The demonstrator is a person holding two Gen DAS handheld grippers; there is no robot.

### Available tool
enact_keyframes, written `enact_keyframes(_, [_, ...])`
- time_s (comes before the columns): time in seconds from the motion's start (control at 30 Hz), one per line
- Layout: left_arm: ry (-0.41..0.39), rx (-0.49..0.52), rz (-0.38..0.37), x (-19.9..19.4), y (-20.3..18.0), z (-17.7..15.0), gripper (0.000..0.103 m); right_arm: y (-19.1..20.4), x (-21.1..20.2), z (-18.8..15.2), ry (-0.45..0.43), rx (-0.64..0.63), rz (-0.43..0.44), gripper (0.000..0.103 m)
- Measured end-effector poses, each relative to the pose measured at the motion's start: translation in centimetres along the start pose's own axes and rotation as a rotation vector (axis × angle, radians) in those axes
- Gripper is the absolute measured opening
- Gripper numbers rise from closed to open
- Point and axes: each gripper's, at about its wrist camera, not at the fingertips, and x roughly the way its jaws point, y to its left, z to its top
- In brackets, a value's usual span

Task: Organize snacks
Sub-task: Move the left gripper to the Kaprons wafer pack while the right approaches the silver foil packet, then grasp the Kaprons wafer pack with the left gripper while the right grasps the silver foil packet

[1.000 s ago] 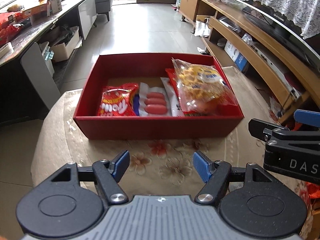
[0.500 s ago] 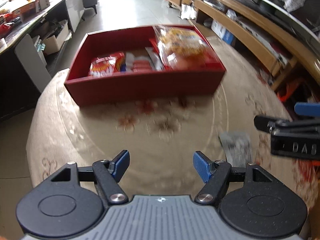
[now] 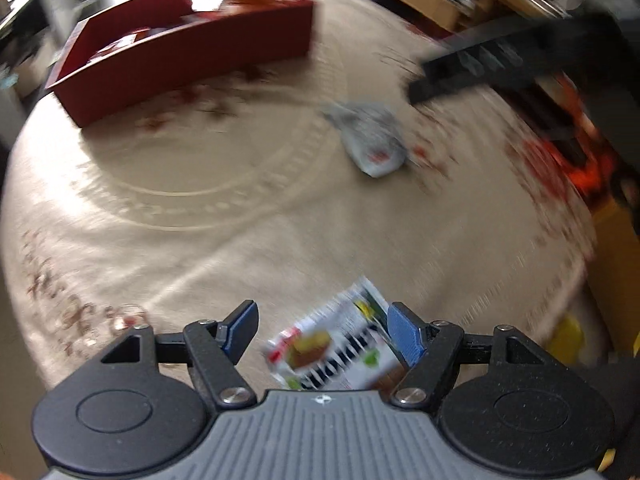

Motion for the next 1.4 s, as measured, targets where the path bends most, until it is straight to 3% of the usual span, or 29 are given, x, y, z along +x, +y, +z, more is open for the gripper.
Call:
enact_keyframes(0.2, [0.062,0.335,-0.017,0.3,-2.2,-0.9,0.074,-1.2,0.0,-0.3,0.009,0.013,0.017,0.093])
enact_keyframes(0.33, [0.096,0.411,-0.044,1.3,-2.6,-1.1,0.074,-2.0,0.6,-0.1,0.025,0.042,0.026,0.093])
enact_keyframes(0.43, [0.066,0.453,-0.023,1.7,-3.1,-1.3,0.077,-1.9,1.5,0.1,0.047,0.045,0.033,0.094])
enact_keyframes(0.53, [0.056,0.449,-0.004,2.1,-2.9,-1.0,0.077,-0.8,2.6,0.1,0.085,0.023,0.045,0.094])
enact_keyframes(0.63, [0.089,0.422,0.007,3.1,-1.9,-0.4,0.065,0.4,3.7,0.3,0.117,-0.007,0.053,0.094])
enact_keyframes(0.87, [0.084,0.41,0.009,2.9,-1.7,-0.5,0.06,1.6,6.2,0.9,0.186,0.009,0.071,0.094])
enact_keyframes(1.0, [0.082,0.373,0.012,2.8,-1.9,-0.5,0.059,1.9,7.8,0.7,0.228,0.011,0.032,0.094])
enact_keyframes(1.2, [0.096,0.317,0.003,2.8,-1.3,-0.3,0.059,2.3,8.7,0.5,0.232,-0.004,0.036,0.08])
enact_keyframes(1.27, [0.096,0.298,0.001,2.8,-1.0,-0.2,0.059,2.3,8.5,0.6,0.224,-0.008,0.032,0.069])
enact_keyframes(1.4, [0.096,0.278,0.002,2.6,-0.5,0.0,0.059,2.5,8.2,0.5,0.222,-0.018,0.056,0.065])
